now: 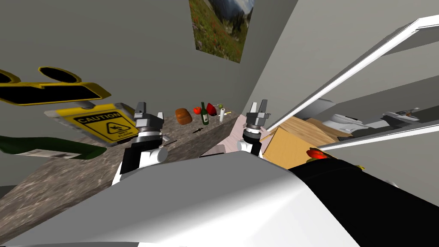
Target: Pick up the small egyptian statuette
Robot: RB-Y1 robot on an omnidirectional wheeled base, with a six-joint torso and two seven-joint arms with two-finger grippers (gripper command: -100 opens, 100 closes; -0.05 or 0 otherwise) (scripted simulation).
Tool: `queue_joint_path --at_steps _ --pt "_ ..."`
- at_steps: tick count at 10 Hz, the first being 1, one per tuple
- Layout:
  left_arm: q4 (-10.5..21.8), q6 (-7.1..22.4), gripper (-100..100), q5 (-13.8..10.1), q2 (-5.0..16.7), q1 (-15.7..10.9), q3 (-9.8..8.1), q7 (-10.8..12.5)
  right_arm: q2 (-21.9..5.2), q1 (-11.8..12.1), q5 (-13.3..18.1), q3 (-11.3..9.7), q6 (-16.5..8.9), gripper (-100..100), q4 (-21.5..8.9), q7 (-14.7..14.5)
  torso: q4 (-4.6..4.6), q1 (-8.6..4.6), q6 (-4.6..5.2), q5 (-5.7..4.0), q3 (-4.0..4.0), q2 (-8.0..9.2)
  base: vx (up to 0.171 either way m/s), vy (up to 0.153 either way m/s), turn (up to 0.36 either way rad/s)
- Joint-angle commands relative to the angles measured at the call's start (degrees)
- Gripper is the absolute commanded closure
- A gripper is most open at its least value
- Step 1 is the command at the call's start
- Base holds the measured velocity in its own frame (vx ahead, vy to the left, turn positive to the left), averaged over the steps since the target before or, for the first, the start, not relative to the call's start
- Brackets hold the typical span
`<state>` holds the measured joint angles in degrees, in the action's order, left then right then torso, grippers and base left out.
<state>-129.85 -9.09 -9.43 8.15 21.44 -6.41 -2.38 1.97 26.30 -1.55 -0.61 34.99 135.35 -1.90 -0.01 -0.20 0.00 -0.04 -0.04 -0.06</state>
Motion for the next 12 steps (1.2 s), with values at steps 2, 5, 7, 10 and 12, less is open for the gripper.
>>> queue_joint_path --at_steps 2,5,7,10,12 --pt "-0.06 4.57 -100 -0.85 0.56 -1.21 -2.04 2.00 0.00 0.00 0.00 0.00 0.00 0 0.00 0.00 -0.01 -0.01 0.01 -0.01 -0.01 -0.01 0.022 -0.078 0.039" --pt "0.07 9.19 -100 -1.49 0.88 -2.15 -3.49 3.42 0.00 0.00 0.00 0.00 0.00 0 0.00 0.00 -0.01 0.07 0.01 0.00 -0.02 -0.02 0.019 -0.056 0.025" --pt "0.07 11.84 -100 -1.49 0.88 -2.15 -3.49 3.42 0.00 0.00 0.00 0.00 0.00 0 0.00 0.00 -0.01 -0.01 0.01 -0.01 -0.02 -0.03 0.018 -0.046 0.013" --pt "0.26 16.44 -100 -2.17 1.16 -3.11 -4.94 4.93 0.00 0.00 0.00 0.00 0.00 0 0.00 0.00 -0.01 -0.03 0.01 -0.01 -0.03 -0.04 0.020 -0.055 0.022" --pt "0.52 20.18 -100 -2.87 1.43 -4.08 -6.39 6.54 0.00 0.00 0.00 0.00 0.00 0 0.00 0.00 -0.01 -0.05 0.00 -0.01 -0.02 -0.03 0.022 -0.078 0.030"
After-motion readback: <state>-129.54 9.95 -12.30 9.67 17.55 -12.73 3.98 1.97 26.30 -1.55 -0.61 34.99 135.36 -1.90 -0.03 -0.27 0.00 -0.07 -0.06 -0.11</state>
